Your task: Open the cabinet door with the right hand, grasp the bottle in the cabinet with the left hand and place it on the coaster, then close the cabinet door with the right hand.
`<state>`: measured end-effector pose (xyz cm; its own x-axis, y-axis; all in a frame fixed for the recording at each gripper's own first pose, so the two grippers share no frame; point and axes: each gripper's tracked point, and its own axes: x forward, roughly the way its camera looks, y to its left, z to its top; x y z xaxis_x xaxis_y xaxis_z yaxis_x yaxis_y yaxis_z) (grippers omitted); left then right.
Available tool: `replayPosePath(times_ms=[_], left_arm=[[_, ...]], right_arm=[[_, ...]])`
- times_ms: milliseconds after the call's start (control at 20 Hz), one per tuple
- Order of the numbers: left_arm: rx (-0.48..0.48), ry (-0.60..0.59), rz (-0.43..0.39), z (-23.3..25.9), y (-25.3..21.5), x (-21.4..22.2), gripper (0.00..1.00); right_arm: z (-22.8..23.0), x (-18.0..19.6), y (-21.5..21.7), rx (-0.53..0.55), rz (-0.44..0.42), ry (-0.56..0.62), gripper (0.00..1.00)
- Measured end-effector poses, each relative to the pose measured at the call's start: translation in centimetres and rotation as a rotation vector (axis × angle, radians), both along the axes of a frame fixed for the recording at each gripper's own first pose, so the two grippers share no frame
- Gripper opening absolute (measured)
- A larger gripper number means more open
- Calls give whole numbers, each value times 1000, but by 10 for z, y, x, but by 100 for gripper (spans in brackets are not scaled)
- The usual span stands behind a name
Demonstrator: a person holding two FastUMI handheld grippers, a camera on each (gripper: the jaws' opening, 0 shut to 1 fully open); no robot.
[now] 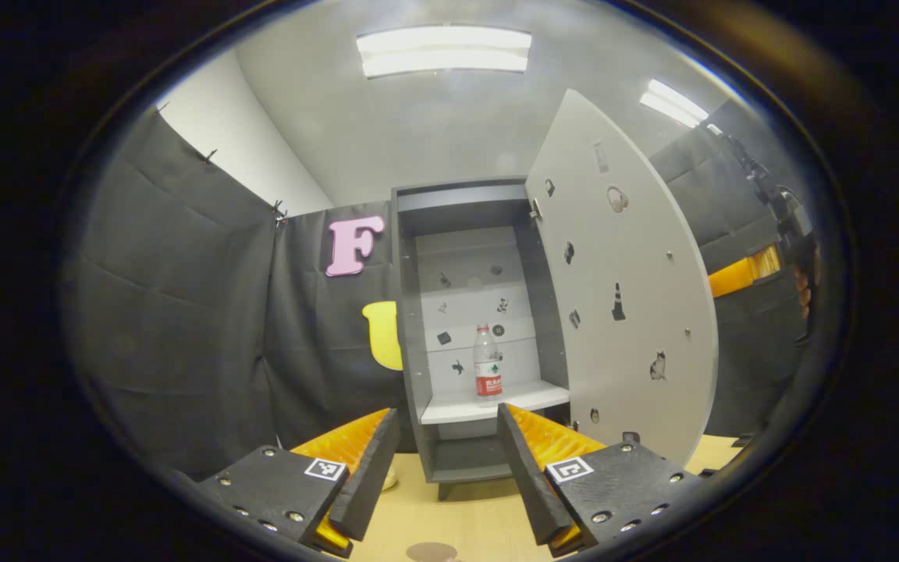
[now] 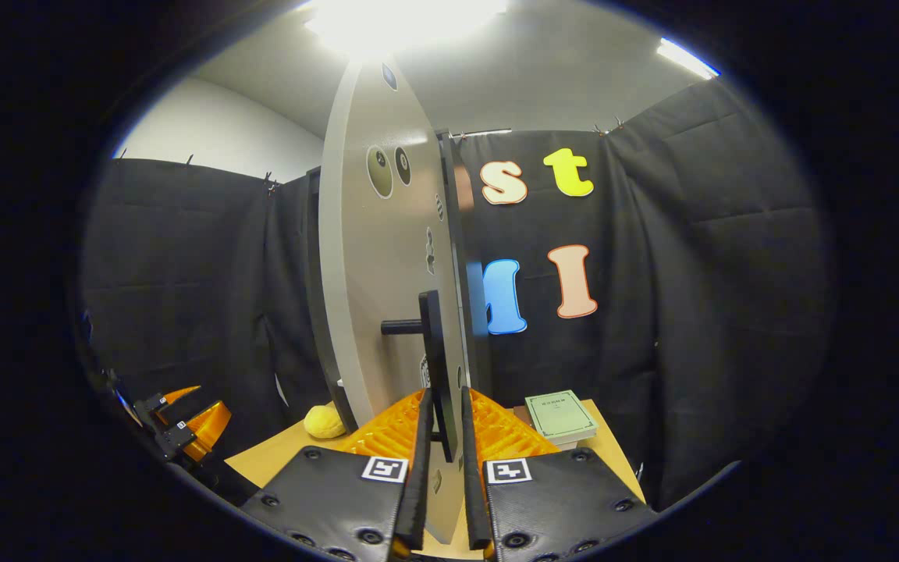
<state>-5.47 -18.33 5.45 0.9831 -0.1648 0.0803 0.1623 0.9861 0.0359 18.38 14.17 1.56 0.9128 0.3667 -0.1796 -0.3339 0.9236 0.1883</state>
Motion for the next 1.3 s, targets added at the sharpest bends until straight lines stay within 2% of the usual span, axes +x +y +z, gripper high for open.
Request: replayPosePath(times_ms=[100,150,300,350,400,450,500,650,700,750,800,900,950,1000,1050,1300], left_arm=[[-2,-1,-20,9,-8,8,75],[-6,5,-32,13,-12,13,75],[-23,29,-69,18,-23,33,78],[-28,33,-83,21,-26,42,78],[-33,36,-93,24,-29,54,78],[-36,41,-107,26,-33,65,75],[-40,47,-118,28,-37,78,78],[-61,66,-142,33,-43,119,75],[-71,73,-153,33,-46,136,75],[-80,77,-161,34,-49,152,75],[-83,80,-171,35,-52,167,78],[-82,91,-187,32,-59,198,75],[-84,96,-195,31,-63,211,78],[-87,97,-205,29,-68,227,75],[-87,95,-213,29,-72,239,75],[-70,99,-264,19,-102,296,75]], right_arm=[[2,2,-25,-48,-75,-38,31],[5,-1,-36,-57,-98,-54,40],[8,-10,-67,-66,-165,-80,90],[7,-13,-78,-73,-193,-84,95],[5,-12,-84,-79,-215,-86,94],[2,-13,-89,-83,-230,-80,99],[-2,-12,-91,-86,-239,-70,99],[-9,-11,-102,-109,-274,-58,99],[-12,-9,-105,-123,-291,-60,94],[-13,-8,-108,-136,-306,-62,99],[-14,-4,-109,-143,-317,-64,94],[-16,5,-110,-145,-332,-62,94],[-20,8,-111,-147,-342,-55,99],[-22,12,-115,-152,-356,-50,99],[-24,16,-118,-157,-371,-47,94],[-44,33,-131,-163,-445,-2,99]])
